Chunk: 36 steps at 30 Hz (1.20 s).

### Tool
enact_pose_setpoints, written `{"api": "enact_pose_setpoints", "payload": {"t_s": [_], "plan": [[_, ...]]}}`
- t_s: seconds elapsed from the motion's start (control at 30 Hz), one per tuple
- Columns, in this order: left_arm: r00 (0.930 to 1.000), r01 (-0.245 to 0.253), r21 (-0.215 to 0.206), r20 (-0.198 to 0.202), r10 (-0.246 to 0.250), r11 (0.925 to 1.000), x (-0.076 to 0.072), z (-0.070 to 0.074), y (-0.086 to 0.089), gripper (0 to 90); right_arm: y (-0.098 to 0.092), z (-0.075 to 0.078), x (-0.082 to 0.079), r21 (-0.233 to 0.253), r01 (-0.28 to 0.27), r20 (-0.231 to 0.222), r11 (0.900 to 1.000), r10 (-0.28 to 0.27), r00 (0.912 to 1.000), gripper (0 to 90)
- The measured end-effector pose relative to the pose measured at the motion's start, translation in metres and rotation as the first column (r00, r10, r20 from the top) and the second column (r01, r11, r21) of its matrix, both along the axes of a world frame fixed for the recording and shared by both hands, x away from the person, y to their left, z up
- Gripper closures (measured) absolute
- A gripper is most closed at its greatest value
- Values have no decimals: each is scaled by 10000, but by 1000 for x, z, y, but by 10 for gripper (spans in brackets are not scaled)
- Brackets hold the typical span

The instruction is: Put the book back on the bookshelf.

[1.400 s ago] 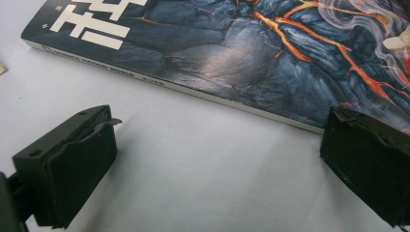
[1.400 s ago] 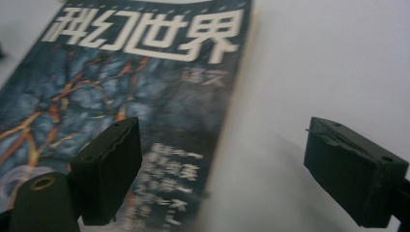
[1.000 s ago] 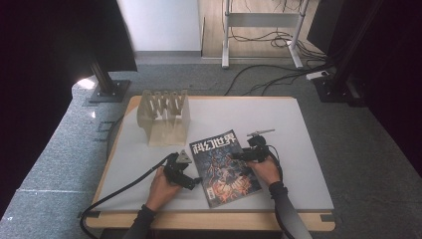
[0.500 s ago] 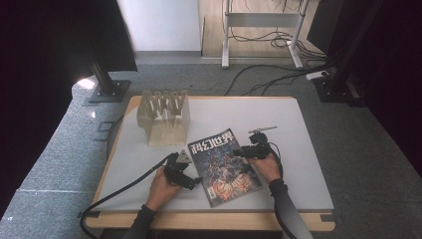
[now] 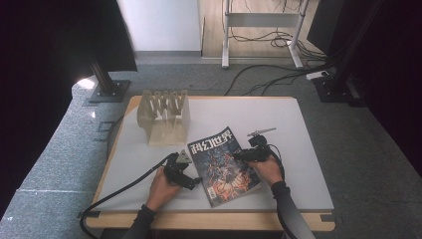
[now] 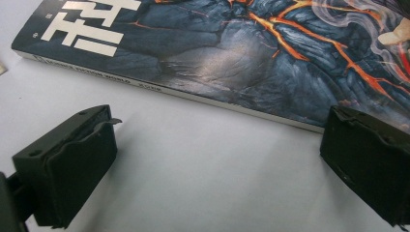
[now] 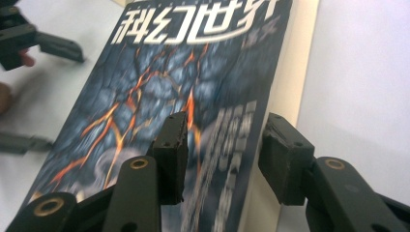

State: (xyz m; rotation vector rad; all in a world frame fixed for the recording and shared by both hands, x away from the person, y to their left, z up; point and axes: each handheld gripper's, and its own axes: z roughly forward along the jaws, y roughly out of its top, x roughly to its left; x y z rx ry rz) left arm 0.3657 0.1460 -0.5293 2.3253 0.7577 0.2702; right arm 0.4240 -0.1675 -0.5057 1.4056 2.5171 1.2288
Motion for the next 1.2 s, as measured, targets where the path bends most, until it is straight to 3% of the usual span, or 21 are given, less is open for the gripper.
{"api": "enact_pose_setpoints", "payload": {"t_s": [0.03,0.13,0.17,0.2,0.23,0.3,0.37,0.63,0.73,0.87,1.0,1.2], "plan": [[10000,-1,1,2,1,10000,0,0,0,0,7,0,9,-199,-72,50,9998,73,10000,541],[10000,3,1,6,-3,10000,0,0,0,0,13,-1,18,-268,-105,-6,9996,105,9999,556],[10000,0,1,5,0,10000,0,0,0,0,17,-1,22,-596,-192,40,9980,194,9998,605],[10000,0,1,5,0,10000,0,0,0,0,17,-1,22,-596,-192,40,9980,194,9998,605],[10000,1,3,3,-1,10000,0,0,0,0,17,3,21,-707,-324,241,9970,342,9991,690],[10000,0,3,2,0,10000,0,0,0,0,16,7,18,-613,-424,346,9972,446,9984,725],[10000,-2,2,0,2,10000,0,0,0,0,15,21,9,-448,-956,802,9944,990,9919,791],[10000,22,4,-61,-22,10000,0,1,1,0,25,44,-11,-621,-1401,1714,9882,1488,9739,815],[9999,-27,-167,-168,25,9999,1,1,2,0,26,53,-17,-459,-1444,2104,9884,1509,9659,817],[9978,-44,-552,-657,7,9985,4,5,7,0,25,65,-24,-379,-1539,2510,9874,1585,9549,818],[9952,35,-1331,-963,-165,9911,10,10,9,0,23,71,-27,-292,-1608,2645,9866,1628,9506,819],[9907,141,-1505,-1314,-342,9885,21,8,0,0,22,85,-36,-380,-1711,2994,9845,1746,9380,819]]}}
